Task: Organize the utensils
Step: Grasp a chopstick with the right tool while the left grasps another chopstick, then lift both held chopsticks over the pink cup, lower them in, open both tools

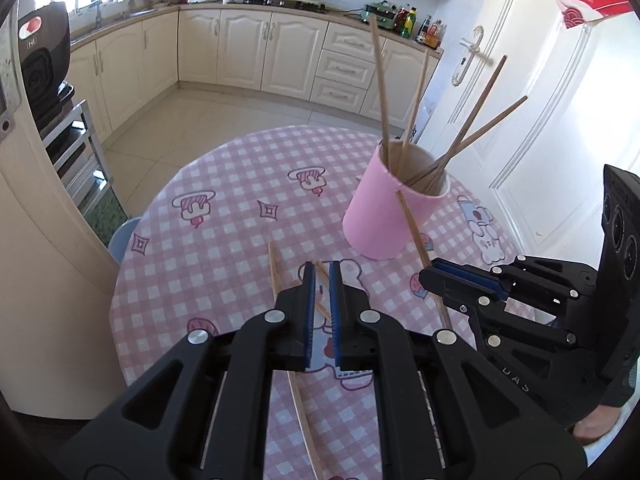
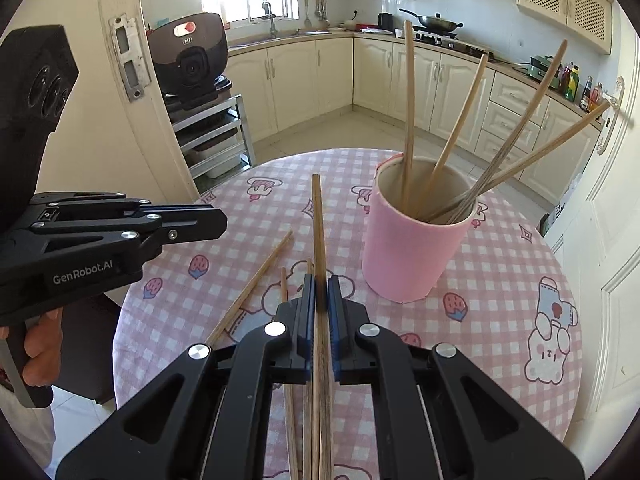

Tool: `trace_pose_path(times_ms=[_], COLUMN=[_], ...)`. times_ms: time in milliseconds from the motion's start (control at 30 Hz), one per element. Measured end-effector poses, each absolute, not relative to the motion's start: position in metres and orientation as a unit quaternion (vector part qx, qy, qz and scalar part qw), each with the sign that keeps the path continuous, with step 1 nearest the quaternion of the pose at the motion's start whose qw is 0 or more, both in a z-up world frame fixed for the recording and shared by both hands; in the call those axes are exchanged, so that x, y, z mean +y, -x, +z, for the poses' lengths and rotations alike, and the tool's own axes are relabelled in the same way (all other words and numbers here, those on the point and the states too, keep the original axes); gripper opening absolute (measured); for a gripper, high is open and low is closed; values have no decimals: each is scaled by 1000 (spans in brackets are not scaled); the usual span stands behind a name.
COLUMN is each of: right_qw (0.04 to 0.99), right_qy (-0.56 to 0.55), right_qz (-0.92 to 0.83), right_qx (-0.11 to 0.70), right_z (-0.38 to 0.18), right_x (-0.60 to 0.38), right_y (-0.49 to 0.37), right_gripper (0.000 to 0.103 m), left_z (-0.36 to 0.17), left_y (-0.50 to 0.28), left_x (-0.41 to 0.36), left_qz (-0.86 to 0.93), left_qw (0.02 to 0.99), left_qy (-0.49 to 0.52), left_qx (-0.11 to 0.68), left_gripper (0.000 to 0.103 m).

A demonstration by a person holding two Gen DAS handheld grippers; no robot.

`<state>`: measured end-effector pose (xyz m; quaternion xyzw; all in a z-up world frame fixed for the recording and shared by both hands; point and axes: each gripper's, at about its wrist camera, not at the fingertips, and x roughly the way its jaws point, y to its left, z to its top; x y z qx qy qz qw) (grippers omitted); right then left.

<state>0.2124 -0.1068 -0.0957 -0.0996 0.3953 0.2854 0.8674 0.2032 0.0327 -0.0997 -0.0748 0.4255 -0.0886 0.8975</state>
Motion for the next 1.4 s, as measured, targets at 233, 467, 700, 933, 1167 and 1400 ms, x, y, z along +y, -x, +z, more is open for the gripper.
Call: trace_pose_path(times_ms=[233, 467, 700, 933, 1167, 1400], right_qw=[854, 843, 837, 838, 845, 865], right_qy=[94, 92, 92, 87, 86, 79], right_qz=[288, 291, 296, 297, 298, 299], right_qx=[423, 443, 451, 450, 436, 396], right_z=[-118, -134, -143, -144, -133, -98], right_x=[-97, -83, -79, -83, -90, -105], right_y=[-220, -236, -246, -248, -238, -217], right_gripper=[5, 5, 5, 5, 5, 5], left_z=[-125, -164, -189, -190, -173, -109], left_y=[-215, -240, -255, -261, -248, -219], left_x=[44, 49, 46, 37, 42, 32], left_qz=[-54, -42, -37, -22, -37, -76], left_qw=[888, 862, 847, 854, 868, 900], left_qy=[73, 71, 63, 35, 61, 80], left_qx=[450, 501, 526, 518, 492, 421], left_gripper=[50, 44, 35, 9, 6, 6])
